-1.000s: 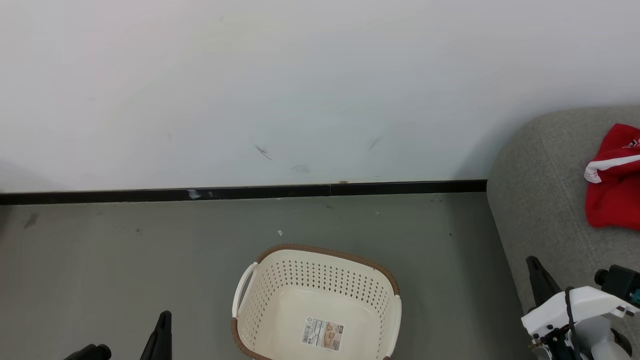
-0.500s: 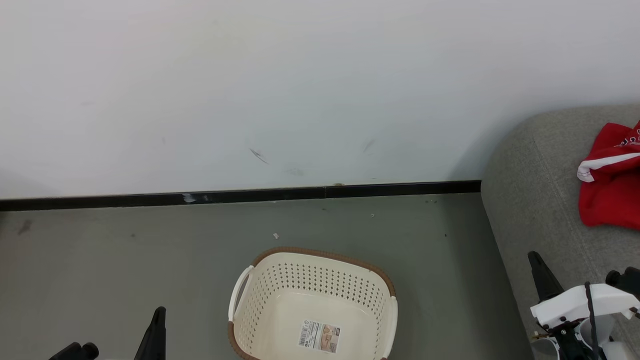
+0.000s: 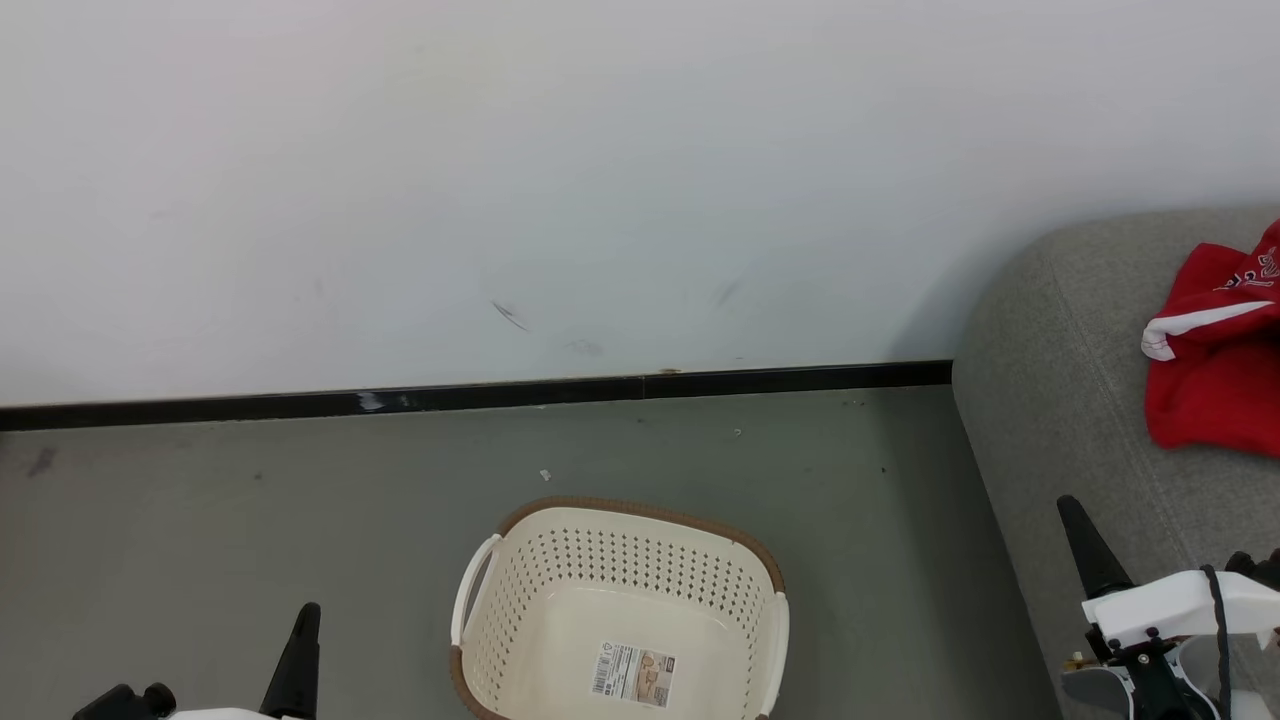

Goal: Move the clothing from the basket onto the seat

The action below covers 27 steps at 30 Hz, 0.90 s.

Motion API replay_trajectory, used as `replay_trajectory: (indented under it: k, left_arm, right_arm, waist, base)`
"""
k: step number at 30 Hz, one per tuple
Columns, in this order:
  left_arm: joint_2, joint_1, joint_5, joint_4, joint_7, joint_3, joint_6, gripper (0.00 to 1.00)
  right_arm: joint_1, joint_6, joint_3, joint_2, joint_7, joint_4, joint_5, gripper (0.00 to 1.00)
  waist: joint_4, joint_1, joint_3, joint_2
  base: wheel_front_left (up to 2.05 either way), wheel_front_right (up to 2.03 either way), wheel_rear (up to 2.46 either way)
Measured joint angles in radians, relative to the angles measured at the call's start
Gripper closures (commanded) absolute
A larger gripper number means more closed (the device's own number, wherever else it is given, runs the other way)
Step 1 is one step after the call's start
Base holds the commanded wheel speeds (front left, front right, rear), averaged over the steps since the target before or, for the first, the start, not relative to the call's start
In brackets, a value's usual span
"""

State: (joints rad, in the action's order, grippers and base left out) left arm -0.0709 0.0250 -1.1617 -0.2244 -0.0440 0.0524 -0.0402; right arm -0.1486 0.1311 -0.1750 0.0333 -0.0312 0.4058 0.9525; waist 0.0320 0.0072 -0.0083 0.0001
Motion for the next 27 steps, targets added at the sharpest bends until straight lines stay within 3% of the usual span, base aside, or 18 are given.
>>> replay_trajectory:
  k: [9,27]
  left_arm:
    - [0.005,-0.023,-0.115,-0.014,0.034,-0.026,-0.017,1.0]
    - [0.013,-0.055,-0.305,-0.034,0.088,-0.072,-0.052,1.0]
  right_arm:
    - [0.002,0.0,0.004,0.0,-0.026,-0.026,0.157,1.0]
    - [0.022,0.0,0.008,0.001,-0.07,-0.073,0.422,1.0]
  waist:
    - [-0.008,-0.0053,0.007,0.0]
    - [-0.022,-0.0064,0.01,0.0]
  base:
    - [0.0,0.0,0.0]
    - [0.0,0.0,0.0]
